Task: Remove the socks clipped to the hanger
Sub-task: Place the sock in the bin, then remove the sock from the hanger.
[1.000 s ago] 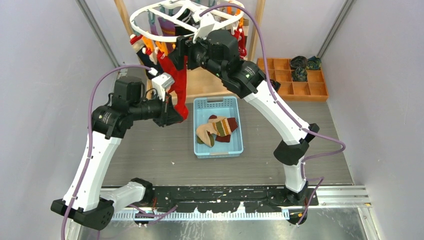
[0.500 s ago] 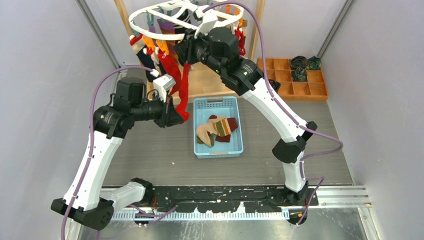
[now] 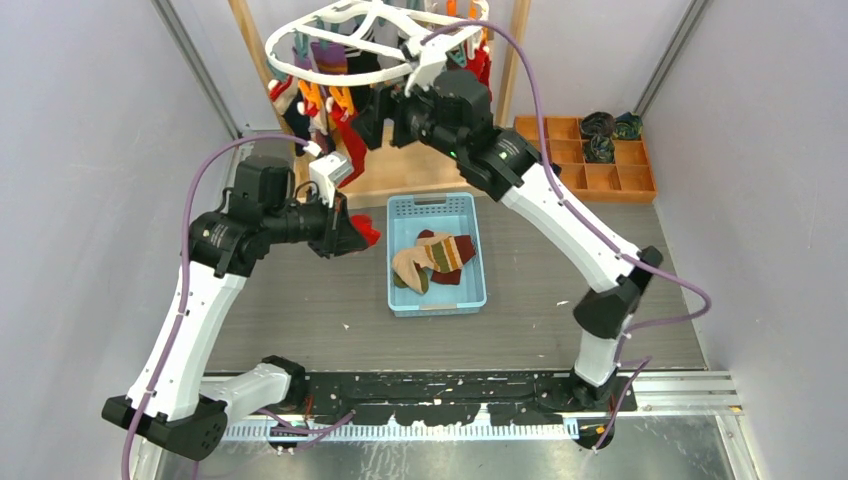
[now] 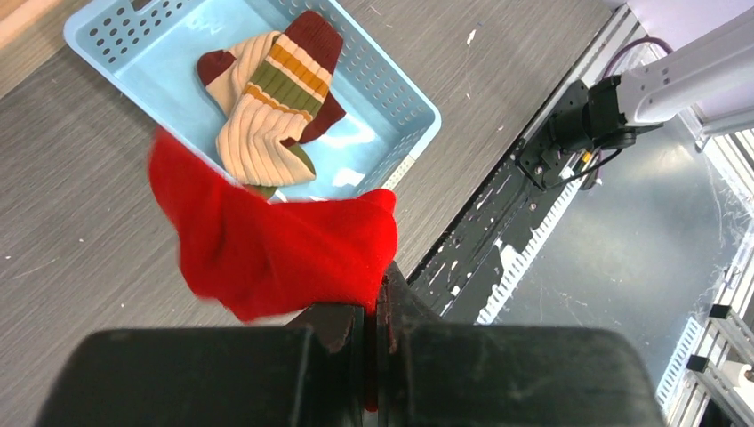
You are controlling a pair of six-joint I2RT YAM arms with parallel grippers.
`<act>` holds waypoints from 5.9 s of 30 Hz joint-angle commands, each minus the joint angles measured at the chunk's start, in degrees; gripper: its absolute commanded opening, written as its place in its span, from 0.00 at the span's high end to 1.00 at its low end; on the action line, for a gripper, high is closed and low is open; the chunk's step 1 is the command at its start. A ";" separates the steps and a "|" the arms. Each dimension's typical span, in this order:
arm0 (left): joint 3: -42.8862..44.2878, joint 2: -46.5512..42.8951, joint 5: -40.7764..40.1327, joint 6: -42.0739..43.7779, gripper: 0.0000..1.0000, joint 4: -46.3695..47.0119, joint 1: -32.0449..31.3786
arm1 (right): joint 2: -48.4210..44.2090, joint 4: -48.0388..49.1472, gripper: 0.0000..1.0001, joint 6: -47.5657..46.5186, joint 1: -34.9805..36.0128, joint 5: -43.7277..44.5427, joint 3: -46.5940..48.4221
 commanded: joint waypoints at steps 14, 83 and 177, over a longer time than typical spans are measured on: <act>3.69 -2.97 4.50 12.76 1.00 -4.68 -0.36 | -30.31 38.77 0.05 29.30 0.70 -28.69 -56.76; 2.55 -0.99 -10.01 9.58 0.00 -7.99 5.66 | -19.67 18.85 0.99 27.53 -7.32 -11.35 -65.13; 9.40 7.22 28.48 -5.58 0.73 2.13 12.91 | -28.45 37.97 0.82 33.10 4.52 -20.51 -48.10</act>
